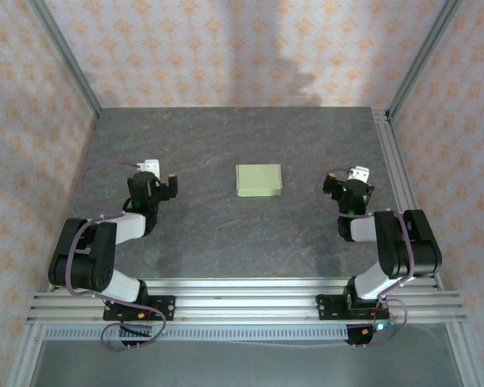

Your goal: Fold the paper box

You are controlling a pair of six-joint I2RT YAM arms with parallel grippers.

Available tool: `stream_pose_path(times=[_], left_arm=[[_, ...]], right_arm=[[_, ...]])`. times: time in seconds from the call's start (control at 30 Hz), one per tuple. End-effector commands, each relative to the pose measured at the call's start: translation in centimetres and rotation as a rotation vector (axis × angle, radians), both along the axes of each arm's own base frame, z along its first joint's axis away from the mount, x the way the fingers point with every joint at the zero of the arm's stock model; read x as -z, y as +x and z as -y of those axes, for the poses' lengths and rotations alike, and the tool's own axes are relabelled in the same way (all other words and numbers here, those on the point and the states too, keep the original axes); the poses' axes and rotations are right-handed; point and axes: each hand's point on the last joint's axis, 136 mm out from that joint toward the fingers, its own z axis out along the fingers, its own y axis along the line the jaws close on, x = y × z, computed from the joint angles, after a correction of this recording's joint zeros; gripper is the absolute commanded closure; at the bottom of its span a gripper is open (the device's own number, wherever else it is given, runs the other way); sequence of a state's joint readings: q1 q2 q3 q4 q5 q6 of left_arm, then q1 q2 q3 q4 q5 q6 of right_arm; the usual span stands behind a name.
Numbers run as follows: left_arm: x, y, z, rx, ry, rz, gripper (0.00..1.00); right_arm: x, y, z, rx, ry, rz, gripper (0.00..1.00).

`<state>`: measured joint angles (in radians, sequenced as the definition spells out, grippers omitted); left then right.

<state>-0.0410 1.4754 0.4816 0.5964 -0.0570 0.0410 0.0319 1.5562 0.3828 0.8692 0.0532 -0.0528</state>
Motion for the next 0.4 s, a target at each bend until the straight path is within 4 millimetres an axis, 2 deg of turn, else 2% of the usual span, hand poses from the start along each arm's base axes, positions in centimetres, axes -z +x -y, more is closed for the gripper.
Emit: stream_pose_path(times=[0.0, 0.37], left_arm=[[-0.74, 0.38, 0.06, -0.007, -0.018, 0.038, 0.00], [-0.73, 0.40, 0.10, -0.006, -0.017, 0.037, 0.00]], right_arm=[[-0.89, 0.41, 0.28, 0.018, 0.010, 0.033, 0.01], [-0.93, 0.38, 0.28, 0.018, 0.009, 0.035, 0.00]])
